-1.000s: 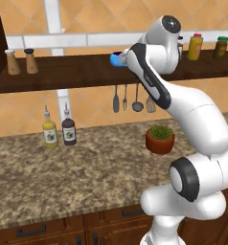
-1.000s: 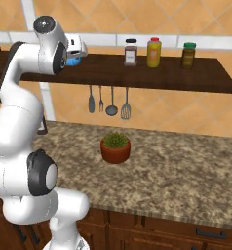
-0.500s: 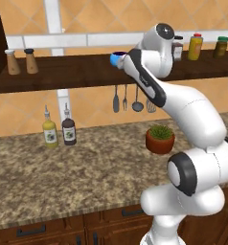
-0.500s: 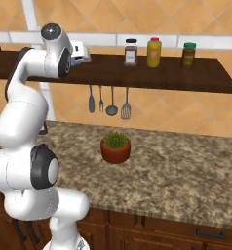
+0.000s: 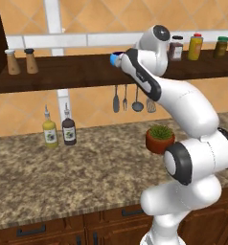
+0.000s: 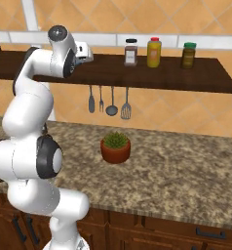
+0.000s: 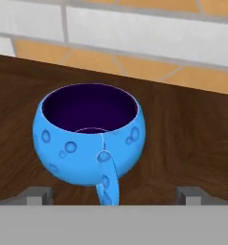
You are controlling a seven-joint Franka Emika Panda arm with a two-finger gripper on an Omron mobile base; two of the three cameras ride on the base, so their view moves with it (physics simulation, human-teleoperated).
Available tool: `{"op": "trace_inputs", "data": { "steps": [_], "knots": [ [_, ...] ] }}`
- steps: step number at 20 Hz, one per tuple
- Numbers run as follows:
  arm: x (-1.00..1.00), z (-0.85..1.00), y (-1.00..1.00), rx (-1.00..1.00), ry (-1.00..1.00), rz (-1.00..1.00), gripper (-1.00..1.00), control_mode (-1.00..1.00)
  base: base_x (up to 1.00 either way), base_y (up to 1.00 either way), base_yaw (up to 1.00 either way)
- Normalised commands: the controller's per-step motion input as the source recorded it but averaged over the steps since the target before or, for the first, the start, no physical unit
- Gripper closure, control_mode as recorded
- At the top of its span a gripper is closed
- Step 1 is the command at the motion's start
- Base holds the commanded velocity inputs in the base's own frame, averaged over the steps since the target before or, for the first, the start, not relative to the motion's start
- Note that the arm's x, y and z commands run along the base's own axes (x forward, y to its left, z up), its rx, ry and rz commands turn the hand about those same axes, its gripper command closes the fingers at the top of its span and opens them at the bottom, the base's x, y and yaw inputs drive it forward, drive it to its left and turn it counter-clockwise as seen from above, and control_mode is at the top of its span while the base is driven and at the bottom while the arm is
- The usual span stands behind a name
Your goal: Gather all objects into one cabinet and sort the glasses and bowls to opposite sides.
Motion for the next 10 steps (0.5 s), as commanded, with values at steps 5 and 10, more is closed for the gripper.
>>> {"op": "trace_inputs", "data": {
  "steps": [5, 10],
  "knots": [
    [0.26, 0.00, 0.04, 0.02, 0.00, 0.00, -1.00, -1.00, 0.00, 0.00, 0.00],
    [0.39, -0.10, 0.14, 0.00, 0.00, 0.00, 1.00, -1.00, 0.00, 0.00, 0.00]
  ]
}}
